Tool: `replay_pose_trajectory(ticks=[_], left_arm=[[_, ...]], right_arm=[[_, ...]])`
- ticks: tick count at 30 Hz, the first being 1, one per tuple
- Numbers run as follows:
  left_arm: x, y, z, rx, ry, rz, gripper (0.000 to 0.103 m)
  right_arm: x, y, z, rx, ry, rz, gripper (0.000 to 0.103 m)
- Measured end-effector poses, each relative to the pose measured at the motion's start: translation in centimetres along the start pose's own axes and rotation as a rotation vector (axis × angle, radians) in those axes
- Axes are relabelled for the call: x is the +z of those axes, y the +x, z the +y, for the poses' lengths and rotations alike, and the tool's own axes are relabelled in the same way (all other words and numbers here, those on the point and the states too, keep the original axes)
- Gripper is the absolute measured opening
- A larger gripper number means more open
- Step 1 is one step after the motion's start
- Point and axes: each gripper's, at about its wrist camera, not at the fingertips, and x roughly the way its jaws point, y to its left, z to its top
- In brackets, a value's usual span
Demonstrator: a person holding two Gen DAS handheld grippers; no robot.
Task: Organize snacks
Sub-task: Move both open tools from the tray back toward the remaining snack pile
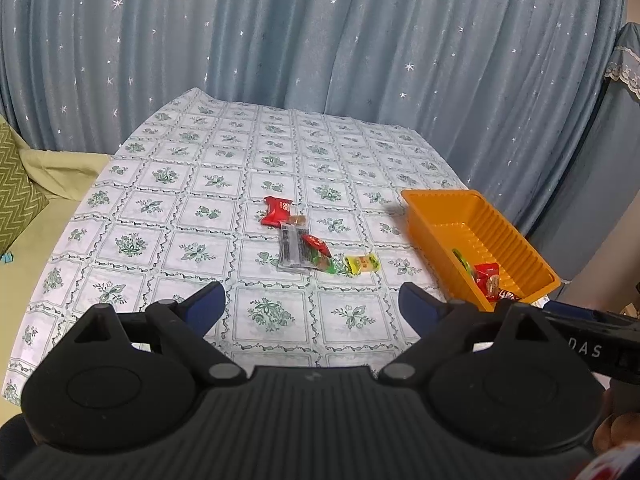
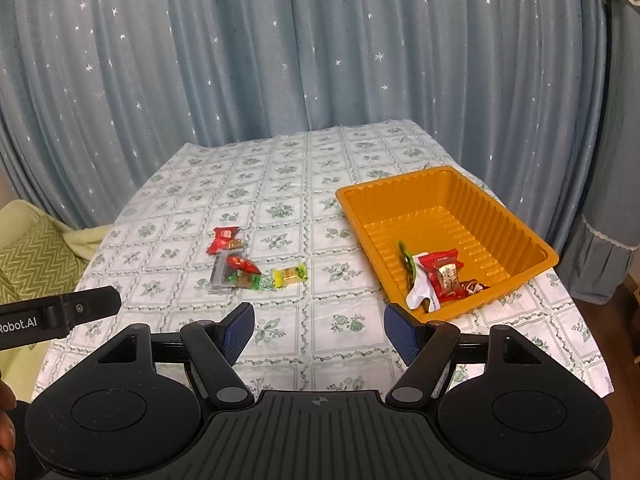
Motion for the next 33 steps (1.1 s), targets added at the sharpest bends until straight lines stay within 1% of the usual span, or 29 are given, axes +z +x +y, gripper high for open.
replay_pose_trajectory(ticks=[7, 15, 23, 31, 33], left_arm=[[-0.4, 1.2, 0.5, 0.013, -0.001, 0.013, 0.092], [-0.7, 3.9, 1.5, 0.029, -0.015, 0.040, 0.092], [-0.1, 7.4, 2.8, 0.049, -0.025, 0.065, 0.092], [1.4, 11.9, 3.2, 0.048, 0.010, 0.088, 0.092], [1.8, 12.9, 3.2, 0.048, 0.028, 0.090, 0.092]], right_arm=[[-0.6, 1.1, -0.4, 0.002, 0.015, 0.008, 0.072], [-1.0, 3.4, -0.3, 0.026, 0.007, 0.010, 0.072], [-1.4, 7.5, 0.1, 0.047, -0.007, 0.045, 0.071], [-0.7, 12.0, 0.3, 0.053, -0.004, 0.070, 0.071], [-0.4, 13.4, 0.5, 0.058, 0.006, 0.078, 0.069]])
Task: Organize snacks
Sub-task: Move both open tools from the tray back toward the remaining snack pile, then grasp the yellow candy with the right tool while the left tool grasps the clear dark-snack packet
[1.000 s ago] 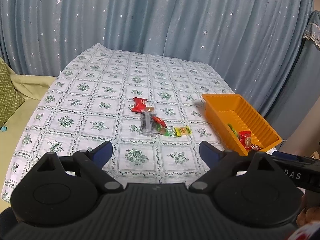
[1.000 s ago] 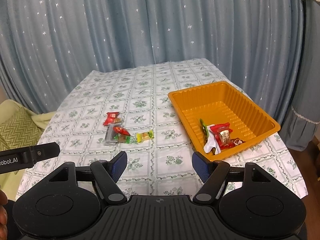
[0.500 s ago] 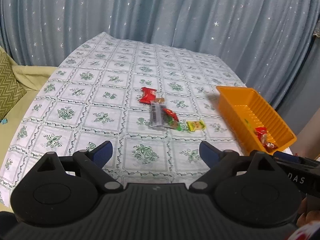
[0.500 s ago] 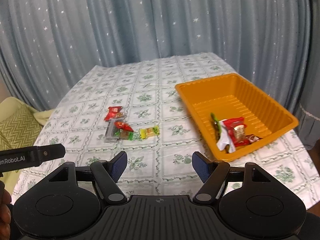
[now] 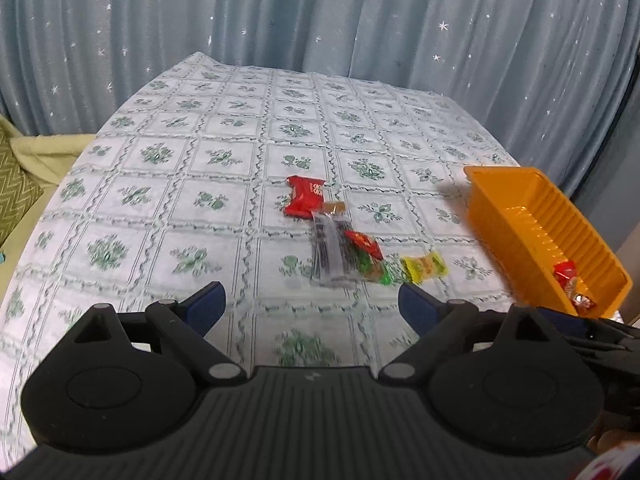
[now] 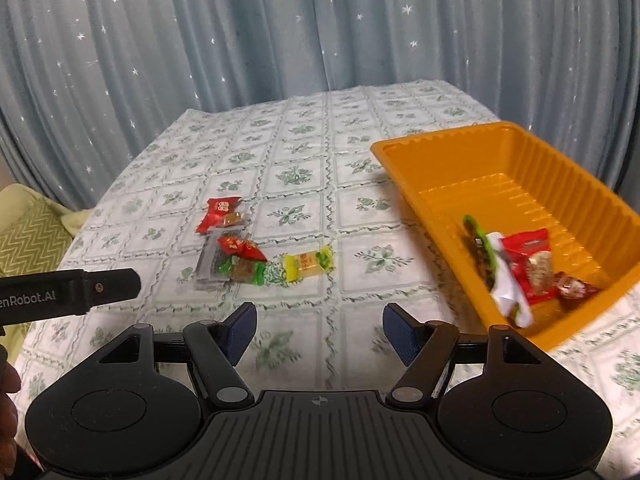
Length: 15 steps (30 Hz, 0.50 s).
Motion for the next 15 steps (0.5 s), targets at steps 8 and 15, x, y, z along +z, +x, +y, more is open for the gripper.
replay_pose_trajectory(ticks=[8, 15], left_arm=[[1.7, 4.1, 1.2, 0.012, 0.044, 0.003, 0.092], [1.8, 6.8, 3.2, 0.022, 0.004, 0.023, 0.092]], right_arm=[[1.2, 5.4, 0.5, 0.025, 0.031, 0.019, 0.053], [1.6, 9.7, 0.7, 0.033, 0.063, 0.051, 0.049]])
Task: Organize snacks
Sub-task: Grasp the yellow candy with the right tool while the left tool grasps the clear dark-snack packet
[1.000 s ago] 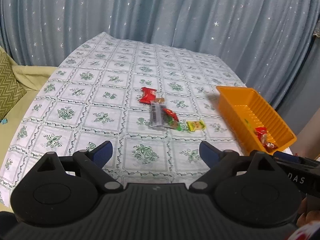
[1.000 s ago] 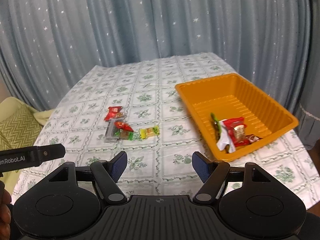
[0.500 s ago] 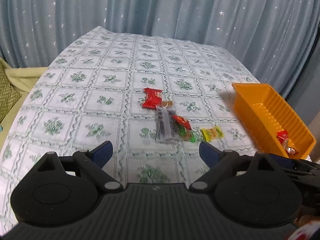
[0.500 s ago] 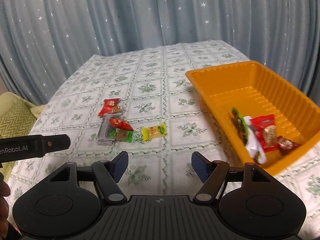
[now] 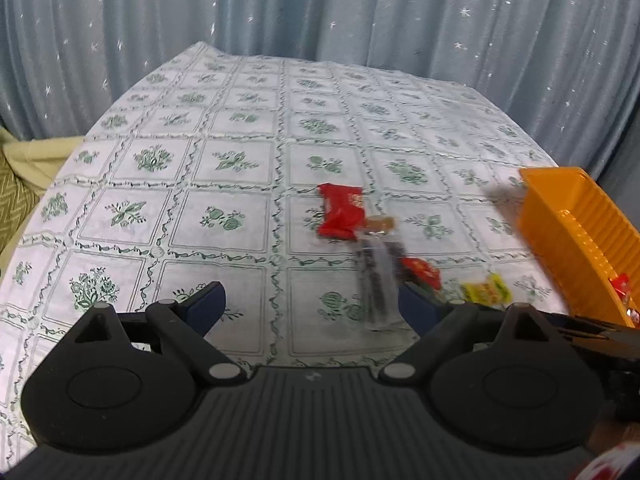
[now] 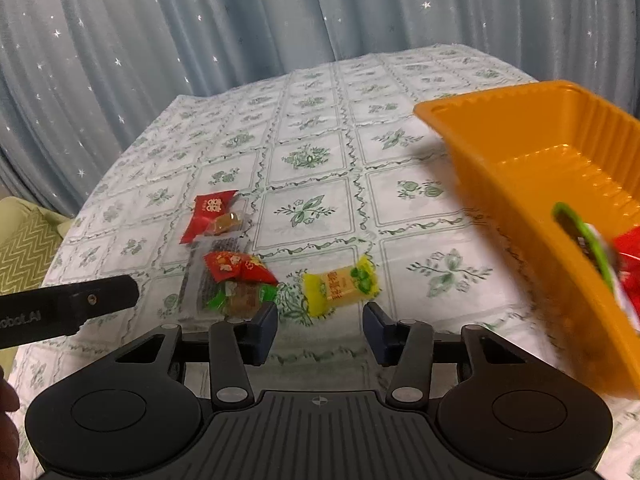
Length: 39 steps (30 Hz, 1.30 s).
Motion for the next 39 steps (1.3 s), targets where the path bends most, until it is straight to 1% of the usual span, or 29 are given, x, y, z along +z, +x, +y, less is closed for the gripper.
replay_pose_trajectory(ticks=[5, 8, 11, 13, 14, 15, 18, 22, 27, 29, 31, 32, 33, 35, 36, 37, 38, 39], left_arm=[[-0.5, 1.3, 0.6, -0.018, -0.022, 0.026, 0.092], [-0.7, 1.8, 0.6, -0.027, -0.024, 0.037, 0.092], [-0.8, 2.1, 0.4, -0.033, -0.016, 0.040, 0.092], [-0.9, 2.3, 0.5, -0.043, -0.018, 0.041, 0.092], [-0.9, 2.4, 0.5, -0.049, -0.023, 0.041, 0.092], [-0.9, 2.5, 0.4, -0.060, -0.028, 0.041, 0.091], [-0.7, 2.9, 0.1, -0.097, -0.040, 0.027, 0.086], [-0.3, 3.6, -1.0, -0.124, -0.035, 0.012, 0.085], [0.0, 5.0, -3.0, -0.103, 0.031, 0.026, 0.081], [0.0, 5.7, -3.7, -0.085, 0.060, 0.027, 0.080], [0.0, 6.2, -4.1, -0.073, 0.071, 0.021, 0.078], [0.1, 6.4, -4.3, -0.067, 0.078, 0.015, 0.074], [0.1, 6.5, -4.5, -0.061, 0.088, 0.010, 0.066], [0.2, 6.6, -4.8, -0.051, 0.106, 0.004, 0.058], [0.2, 6.6, -4.9, -0.056, 0.112, 0.003, 0.050], [0.2, 6.5, -4.9, -0.065, 0.115, 0.006, 0.047], [0.2, 6.4, -5.1, -0.069, 0.122, 0.009, 0.039], [0.1, 6.3, -5.2, -0.070, 0.137, 0.013, 0.036]], right_arm=[[1.0, 1.6, 0.2, -0.022, 0.006, -0.042, 0.049], [1.4, 2.3, 0.6, -0.043, -0.027, -0.051, 0.048], [1.2, 2.7, 1.5, -0.089, -0.111, -0.046, 0.041], [0.8, 2.7, 1.7, -0.108, -0.172, -0.052, 0.034], [0.5, 2.7, 1.8, -0.120, -0.193, -0.057, 0.024], [0.3, 2.7, 1.7, -0.132, -0.209, -0.062, 0.023], [0.4, 2.3, 0.7, -0.109, -0.182, -0.057, 0.022], [0.3, 1.3, -0.5, -0.105, -0.144, -0.054, 0.022], [0.1, 0.4, -1.5, -0.106, -0.121, -0.057, 0.022], [0.1, 0.2, -1.7, -0.103, -0.112, -0.058, 0.022], [0.2, 0.1, -1.8, -0.098, -0.106, -0.060, 0.022], [0.3, 0.1, -1.9, -0.095, -0.104, -0.061, 0.022], [0.2, 0.0, -2.0, -0.092, -0.102, -0.062, 0.022], [0.2, 0.0, -2.1, -0.089, -0.102, -0.062, 0.022], [0.2, -0.1, -2.1, -0.087, -0.101, -0.060, 0.022], [0.2, -0.1, -2.1, -0.087, -0.101, -0.061, 0.022], [0.2, -0.1, -2.1, -0.087, -0.103, -0.062, 0.022], [0.2, -0.2, -2.0, -0.086, -0.105, -0.062, 0.022]])
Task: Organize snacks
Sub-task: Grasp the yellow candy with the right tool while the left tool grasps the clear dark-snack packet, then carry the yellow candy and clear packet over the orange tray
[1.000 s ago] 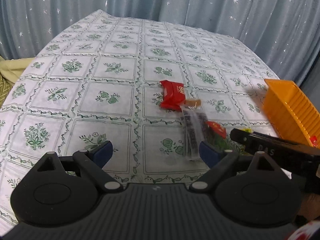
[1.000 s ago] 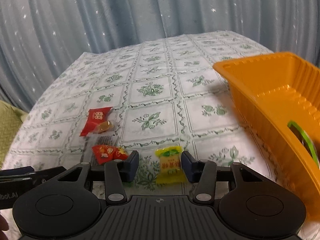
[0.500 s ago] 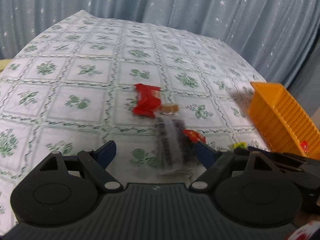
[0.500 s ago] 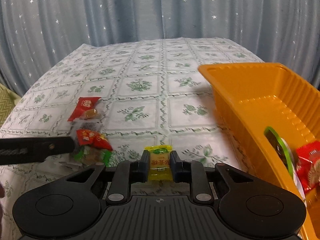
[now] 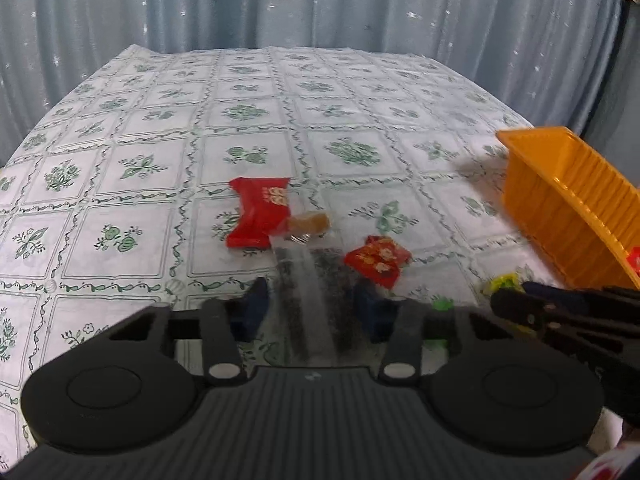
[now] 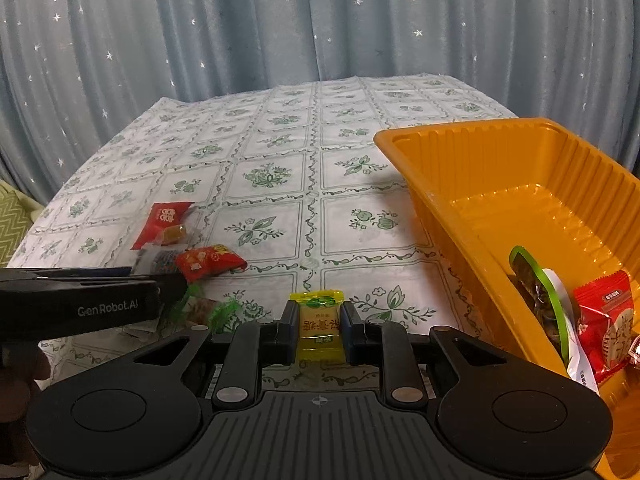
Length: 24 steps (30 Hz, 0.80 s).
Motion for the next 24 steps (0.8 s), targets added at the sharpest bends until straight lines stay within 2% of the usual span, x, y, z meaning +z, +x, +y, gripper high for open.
replay_pose_trajectory(ticks=[5, 10, 18, 24], left_arm=[[-0.7, -1.1, -0.4, 0.008, 0.021, 0.026, 0.033], [-2.2, -3.3, -0.4, 0.008, -0.014, 0.047, 0.033], [-5.0, -8.0, -1.5, -0.011, -0.080, 0.049, 0.033], [-6.2, -11.4, -3.3, -0.030, -0.081, 0.035, 0.033]], right_arm=[[-0.1, -0.9, 0.2, 0.011, -0.007, -0.001, 0.022], [-0.9, -2.6, 0.3, 0.014, -0.007, 0.004, 0.022], [-2.8, -6.9, 0.2, 0.013, -0.004, 0.006, 0.022], [-4.3, -10.3, -0.1, 0.001, 0.005, -0.001, 0.022]])
